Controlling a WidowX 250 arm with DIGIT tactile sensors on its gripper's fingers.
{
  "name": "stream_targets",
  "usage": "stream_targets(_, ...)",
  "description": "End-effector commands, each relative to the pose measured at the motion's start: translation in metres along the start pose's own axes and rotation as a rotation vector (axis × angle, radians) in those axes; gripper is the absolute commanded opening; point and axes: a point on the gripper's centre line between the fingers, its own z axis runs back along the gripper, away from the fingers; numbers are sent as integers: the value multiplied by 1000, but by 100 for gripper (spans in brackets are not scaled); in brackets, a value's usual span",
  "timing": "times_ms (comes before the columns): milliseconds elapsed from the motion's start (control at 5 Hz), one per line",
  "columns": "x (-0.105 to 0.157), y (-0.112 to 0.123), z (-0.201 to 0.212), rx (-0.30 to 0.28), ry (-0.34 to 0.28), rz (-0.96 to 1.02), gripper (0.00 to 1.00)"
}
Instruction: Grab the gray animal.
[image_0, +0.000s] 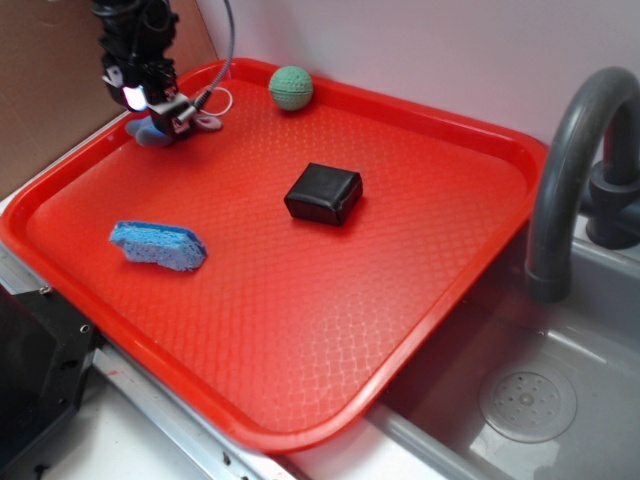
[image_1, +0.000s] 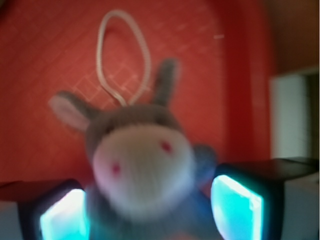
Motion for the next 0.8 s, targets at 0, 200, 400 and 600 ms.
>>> stream_targets(0,3,8,1,-6,-10,12,88)
stream_targets(200,-4,5,10,21,7,55,0)
stream_targets(400,-11,-9,47,128,61,155,0)
stream_targets(600,-21,-44,96,55,-2,127,0)
